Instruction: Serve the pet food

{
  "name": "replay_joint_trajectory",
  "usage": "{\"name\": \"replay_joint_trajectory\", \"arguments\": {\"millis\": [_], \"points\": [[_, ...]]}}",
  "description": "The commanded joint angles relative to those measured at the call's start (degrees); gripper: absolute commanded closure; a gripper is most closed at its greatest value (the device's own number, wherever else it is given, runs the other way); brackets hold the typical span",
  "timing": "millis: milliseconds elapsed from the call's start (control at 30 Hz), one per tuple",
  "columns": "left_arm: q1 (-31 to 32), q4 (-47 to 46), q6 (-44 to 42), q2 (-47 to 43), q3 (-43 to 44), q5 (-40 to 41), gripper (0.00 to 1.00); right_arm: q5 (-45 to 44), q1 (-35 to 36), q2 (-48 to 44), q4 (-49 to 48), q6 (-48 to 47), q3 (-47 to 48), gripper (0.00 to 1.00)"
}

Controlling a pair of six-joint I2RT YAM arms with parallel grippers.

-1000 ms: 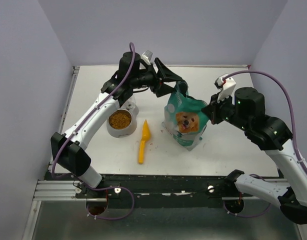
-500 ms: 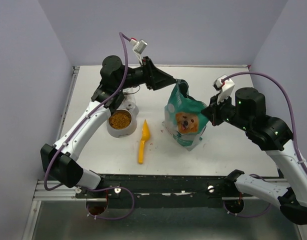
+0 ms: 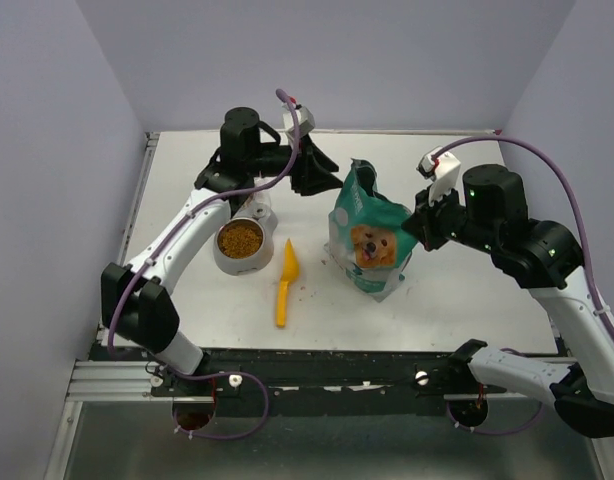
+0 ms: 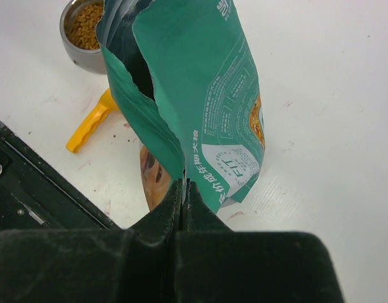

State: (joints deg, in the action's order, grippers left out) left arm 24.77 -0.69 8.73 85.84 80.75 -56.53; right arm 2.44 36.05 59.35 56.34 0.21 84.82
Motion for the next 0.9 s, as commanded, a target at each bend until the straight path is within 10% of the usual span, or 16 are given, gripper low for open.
{"name": "replay_joint_trajectory", "arguments": {"millis": [0, 233, 433, 567, 700, 867], "points": [[0.01, -3.42, -1.81, 8.62, 6.78, -12.27, 0.48, 3.71, 0.07, 0.59, 7.73, -1.17, 0.26, 1.00], [1.50, -19.32, 10.05, 14.87, 8.37, -17.90, 0.46, 4.77, 0.07, 2.17, 8.35, -1.88, 1.23, 1.00], [2.03, -66.73, 50.53, 23.29, 9.15, -22.22, 0.41, 4.95, 0.07, 2.70, 10.02, -2.14, 1.93, 1.00], [3.52, -82.08, 68.50, 30.33, 16.36, -23.89, 0.47, 4.51, 0.07, 2.43, 9.58, -1.53, 2.28, 1.00], [3.88, -76.77, 61.36, 28.34, 13.22, -23.98, 0.61, 3.89, 0.07, 2.17, 9.58, -1.26, 2.72, 1.00], [3.26, -50.79, 32.99, 17.98, 5.49, -17.67, 0.96, 1.18, 0.07, 1.38, 9.06, -0.38, 1.23, 1.00]]}}
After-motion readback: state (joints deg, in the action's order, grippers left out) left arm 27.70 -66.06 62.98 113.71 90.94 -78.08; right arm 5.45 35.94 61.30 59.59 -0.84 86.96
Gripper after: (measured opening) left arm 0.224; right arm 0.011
